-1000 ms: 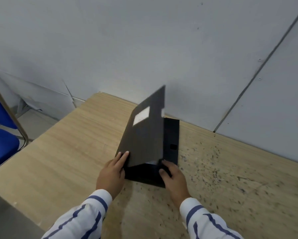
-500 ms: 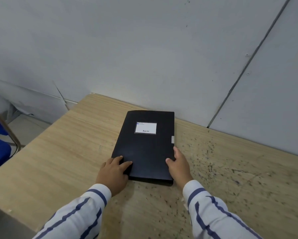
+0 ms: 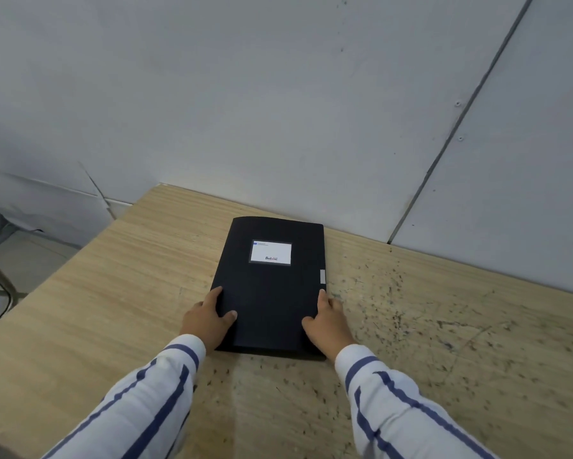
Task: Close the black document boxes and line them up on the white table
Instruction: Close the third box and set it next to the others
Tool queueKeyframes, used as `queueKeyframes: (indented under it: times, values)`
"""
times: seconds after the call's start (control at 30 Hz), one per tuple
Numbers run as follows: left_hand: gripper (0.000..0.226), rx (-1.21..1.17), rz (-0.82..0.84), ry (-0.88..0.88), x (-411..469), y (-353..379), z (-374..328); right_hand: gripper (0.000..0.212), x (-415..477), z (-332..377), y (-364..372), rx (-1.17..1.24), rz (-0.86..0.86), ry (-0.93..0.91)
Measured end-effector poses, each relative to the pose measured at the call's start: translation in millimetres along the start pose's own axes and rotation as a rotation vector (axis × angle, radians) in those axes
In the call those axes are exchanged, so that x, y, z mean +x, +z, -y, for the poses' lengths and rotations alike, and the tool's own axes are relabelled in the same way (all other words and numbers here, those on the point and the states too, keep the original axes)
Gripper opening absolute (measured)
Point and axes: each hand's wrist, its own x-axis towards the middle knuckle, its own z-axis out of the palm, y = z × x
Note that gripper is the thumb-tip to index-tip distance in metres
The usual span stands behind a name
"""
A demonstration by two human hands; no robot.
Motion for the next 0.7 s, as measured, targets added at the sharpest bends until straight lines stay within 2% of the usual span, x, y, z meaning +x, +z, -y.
queueKeyframes:
  times: [0.13, 0.3, 0.43, 0.57, 0.7]
  values:
    - [0.070, -0.005, -0.011, -0.010, 2.7, -0.9, -3.7, 0.078, 13.4, 6.0, -8.2, -0.034, 0.068, 0.064]
    - [0.052, -0.231, -0.027, -0.102, 4.0, -1.8, -6.8, 0.078, 14.5, 0.2, -2.5, 0.034, 0.058, 0.047]
    - [0.050, -0.347, -0.030, -0.071, 0.7, 0.2, -4.5, 0.072, 7.0, -10.7, 2.4, 0.115, 0.036, 0.038]
    - [0.042, -0.384, -0.038, -0.011, -11.4, 9.2, -9.9, 0.071, -3.4, -24.0, -1.8, 0.173, 0.002, 0.049]
    - [0.044, -0.373, -0.007, 0.062, -25.6, 25.4, -27.4, 0.069, -19.5, -51.2, -16.9, 0.251, -0.056, 0.070]
